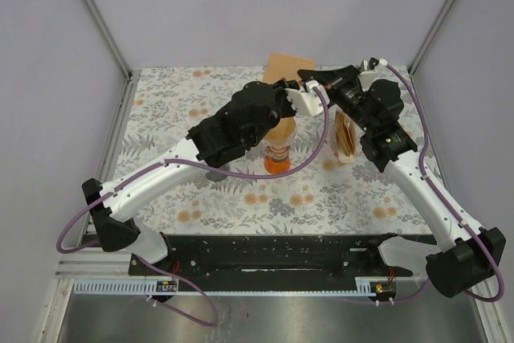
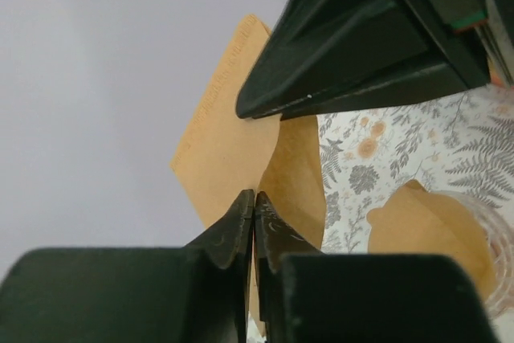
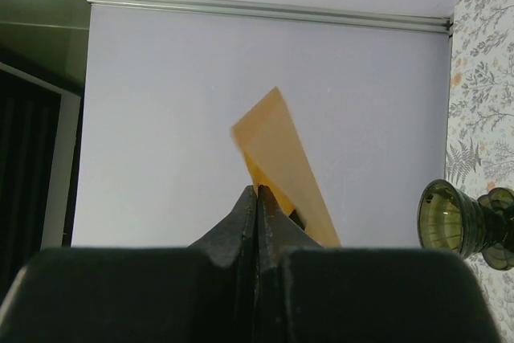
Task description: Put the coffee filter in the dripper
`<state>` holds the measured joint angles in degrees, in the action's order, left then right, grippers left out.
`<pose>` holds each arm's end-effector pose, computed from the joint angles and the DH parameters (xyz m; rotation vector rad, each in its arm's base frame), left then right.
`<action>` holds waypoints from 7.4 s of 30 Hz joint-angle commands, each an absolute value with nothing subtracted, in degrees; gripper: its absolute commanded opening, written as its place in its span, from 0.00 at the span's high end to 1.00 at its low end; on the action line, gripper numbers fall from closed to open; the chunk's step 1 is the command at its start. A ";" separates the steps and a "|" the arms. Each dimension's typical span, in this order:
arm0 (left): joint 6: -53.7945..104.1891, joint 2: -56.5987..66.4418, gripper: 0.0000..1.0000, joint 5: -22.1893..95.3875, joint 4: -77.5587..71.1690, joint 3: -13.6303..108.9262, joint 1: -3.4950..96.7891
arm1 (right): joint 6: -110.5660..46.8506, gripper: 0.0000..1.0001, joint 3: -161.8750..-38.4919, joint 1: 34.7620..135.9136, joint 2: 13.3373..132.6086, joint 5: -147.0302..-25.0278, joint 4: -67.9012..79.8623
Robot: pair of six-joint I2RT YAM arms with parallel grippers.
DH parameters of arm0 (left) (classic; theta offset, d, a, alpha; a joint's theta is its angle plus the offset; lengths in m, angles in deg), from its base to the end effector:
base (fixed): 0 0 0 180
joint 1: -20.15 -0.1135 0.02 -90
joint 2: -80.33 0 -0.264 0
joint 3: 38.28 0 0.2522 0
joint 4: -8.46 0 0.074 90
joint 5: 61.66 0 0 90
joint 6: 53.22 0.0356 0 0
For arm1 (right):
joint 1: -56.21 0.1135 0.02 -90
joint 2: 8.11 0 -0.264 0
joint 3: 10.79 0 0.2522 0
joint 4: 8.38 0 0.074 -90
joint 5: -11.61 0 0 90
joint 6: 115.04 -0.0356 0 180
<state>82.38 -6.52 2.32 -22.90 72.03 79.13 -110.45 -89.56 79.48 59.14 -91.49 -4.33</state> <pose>0.1895 -0.2849 0.4629 1.1128 1.2840 0.2133 0.2474 0.1152 0.4215 0.6778 1.5504 1.6659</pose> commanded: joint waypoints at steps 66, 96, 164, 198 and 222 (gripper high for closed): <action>31.94 8.61 1.00 9.09 -32.28 64.25 58.47 | -52.55 0.29 -127.29 111.93 85.50 -51.33 25.43; 35.89 15.90 0.95 18.23 -39.39 57.49 50.30 | -46.05 0.96 -140.90 109.47 94.36 -62.99 40.70; 43.28 16.43 0.72 33.70 -45.90 43.33 37.46 | -45.26 0.93 -159.81 109.56 113.71 -72.23 57.59; 53.65 5.10 0.41 55.31 -38.61 47.29 28.15 | -42.18 1.00 -161.04 109.30 116.08 -74.69 57.68; 58.75 3.25 1.00 60.07 -38.61 45.62 27.09 | -42.62 0.96 -158.94 108.86 114.59 -75.40 55.48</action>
